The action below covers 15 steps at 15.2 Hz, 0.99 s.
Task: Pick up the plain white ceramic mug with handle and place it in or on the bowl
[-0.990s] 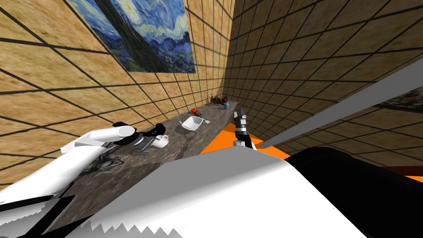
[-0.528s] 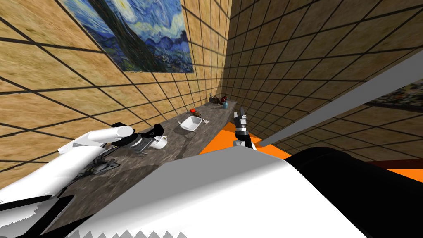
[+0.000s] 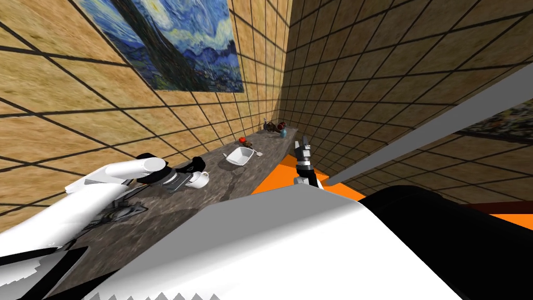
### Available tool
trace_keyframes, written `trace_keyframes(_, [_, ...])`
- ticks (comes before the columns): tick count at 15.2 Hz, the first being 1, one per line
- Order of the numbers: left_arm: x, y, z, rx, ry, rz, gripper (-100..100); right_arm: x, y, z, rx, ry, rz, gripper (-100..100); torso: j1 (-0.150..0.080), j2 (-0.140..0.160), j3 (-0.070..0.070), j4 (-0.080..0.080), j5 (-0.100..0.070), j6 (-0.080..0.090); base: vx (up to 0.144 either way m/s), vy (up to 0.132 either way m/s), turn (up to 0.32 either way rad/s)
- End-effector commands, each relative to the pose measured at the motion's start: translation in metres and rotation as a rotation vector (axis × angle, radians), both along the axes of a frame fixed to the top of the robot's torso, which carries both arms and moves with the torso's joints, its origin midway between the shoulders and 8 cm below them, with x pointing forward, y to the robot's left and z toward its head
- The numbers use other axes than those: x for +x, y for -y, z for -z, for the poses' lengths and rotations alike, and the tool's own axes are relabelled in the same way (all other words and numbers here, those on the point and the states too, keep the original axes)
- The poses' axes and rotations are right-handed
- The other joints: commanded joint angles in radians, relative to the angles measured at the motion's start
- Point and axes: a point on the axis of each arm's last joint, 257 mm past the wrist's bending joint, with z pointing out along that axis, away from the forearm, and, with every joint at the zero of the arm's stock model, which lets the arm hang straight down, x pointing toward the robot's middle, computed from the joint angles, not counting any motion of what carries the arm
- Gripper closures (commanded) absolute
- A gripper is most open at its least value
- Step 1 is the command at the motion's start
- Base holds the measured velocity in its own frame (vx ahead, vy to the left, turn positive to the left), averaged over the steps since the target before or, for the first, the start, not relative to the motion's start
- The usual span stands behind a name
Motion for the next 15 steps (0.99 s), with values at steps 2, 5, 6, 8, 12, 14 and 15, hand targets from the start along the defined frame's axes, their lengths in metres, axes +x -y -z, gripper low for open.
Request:
trace_keyframes(2, [0.005,0.002,-0.022,-0.001,0.008,0.007,100,0.000,0.000,0.000,0.000,0.000,0.000,0,-0.003,-0.001,-0.001,0.000,-0.001,0.001,0.077,-0.145,-0.022])
trace_keyframes(5, [0.009,0.003,-0.044,0.000,0.018,0.015,100,0.000,0.000,0.000,0.000,0.000,0.000,0,-0.008,-0.004,-0.002,0.000,-0.002,0.002,0.114,-0.184,-0.033])
trace_keyframes(6, [0.010,0.003,-0.050,0.001,0.021,0.017,100,0.000,0.000,0.000,0.000,0.000,0.000,0,-0.010,-0.004,-0.002,0.000,-0.003,0.002,0.135,-0.207,-0.030])
trace_keyframes(8, [0.012,0.004,-0.063,0.003,0.028,0.023,100,0.000,0.000,0.000,0.000,0.000,0.000,0,-0.012,-0.006,-0.003,0.000,-0.004,0.003,0.122,-0.192,-0.028])
trace_keyframes(12, [0.015,0.006,-0.096,0.009,0.044,0.038,100,0.000,0.000,0.000,0.000,0.000,0.000,0,-0.014,-0.005,-0.002,0.001,-0.005,0.003,0.125,-0.195,-0.033])
trace_keyframes(14, [0.016,0.007,-0.108,0.012,0.049,0.045,100,0.000,0.000,0.000,0.000,0.000,0.000,0,-0.015,-0.004,-0.002,0.001,-0.004,0.007,0.099,-0.164,-0.002])
trace_keyframes(15, [0.015,0.008,-0.115,0.014,0.050,0.049,100,0.000,0.000,0.000,0.000,0.000,0.000,0,-0.016,-0.005,-0.002,0.001,-0.004,0.008,0.093,-0.164,-0.057])
